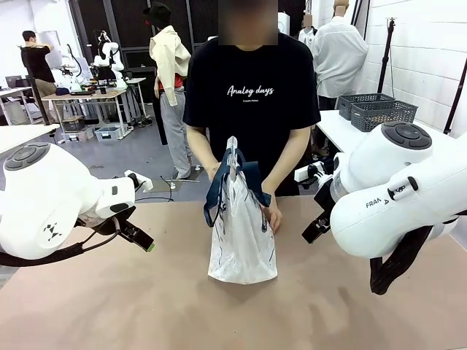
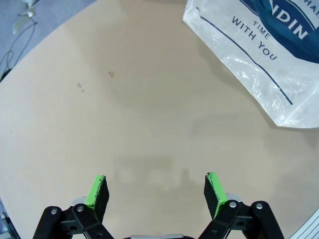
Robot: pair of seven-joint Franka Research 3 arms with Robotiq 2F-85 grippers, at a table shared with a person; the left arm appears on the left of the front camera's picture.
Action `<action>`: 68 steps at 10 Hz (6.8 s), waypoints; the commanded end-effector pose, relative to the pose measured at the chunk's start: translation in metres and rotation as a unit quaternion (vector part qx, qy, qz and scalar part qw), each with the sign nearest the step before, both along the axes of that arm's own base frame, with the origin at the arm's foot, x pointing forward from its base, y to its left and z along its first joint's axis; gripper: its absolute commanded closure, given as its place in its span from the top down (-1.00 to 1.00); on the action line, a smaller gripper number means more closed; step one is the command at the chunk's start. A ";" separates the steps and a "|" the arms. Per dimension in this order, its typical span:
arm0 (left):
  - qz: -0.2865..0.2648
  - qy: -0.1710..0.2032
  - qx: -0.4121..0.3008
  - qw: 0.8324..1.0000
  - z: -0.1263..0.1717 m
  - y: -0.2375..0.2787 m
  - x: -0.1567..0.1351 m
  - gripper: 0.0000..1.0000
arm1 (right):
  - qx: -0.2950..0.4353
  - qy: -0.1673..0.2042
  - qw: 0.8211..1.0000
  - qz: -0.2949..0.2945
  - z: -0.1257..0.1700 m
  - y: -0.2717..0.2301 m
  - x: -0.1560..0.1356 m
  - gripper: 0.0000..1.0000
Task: Transfer purchased items from the store into the shopping bag.
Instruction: Open the Reusable shopping bag in the center of the table.
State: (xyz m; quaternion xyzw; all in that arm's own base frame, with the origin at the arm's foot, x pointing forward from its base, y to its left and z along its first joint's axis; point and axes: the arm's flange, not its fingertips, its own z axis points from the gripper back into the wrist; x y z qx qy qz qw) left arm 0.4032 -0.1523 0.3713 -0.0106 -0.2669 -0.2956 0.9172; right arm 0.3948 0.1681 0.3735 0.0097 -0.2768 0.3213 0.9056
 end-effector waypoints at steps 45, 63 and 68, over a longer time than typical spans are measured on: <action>0.105 0.194 -0.191 0.956 0.185 -0.159 0.037 1.00 | 0.095 0.110 0.982 -0.124 0.193 0.146 0.119 1.00; 0.129 0.239 -0.201 0.941 0.141 -0.163 0.057 1.00 | 0.071 0.175 0.974 -0.127 0.145 0.148 0.119 1.00; 0.141 0.241 -0.210 0.937 0.138 -0.155 0.057 -0.59 | 0.078 0.181 0.973 -0.119 0.146 0.148 0.119 -0.55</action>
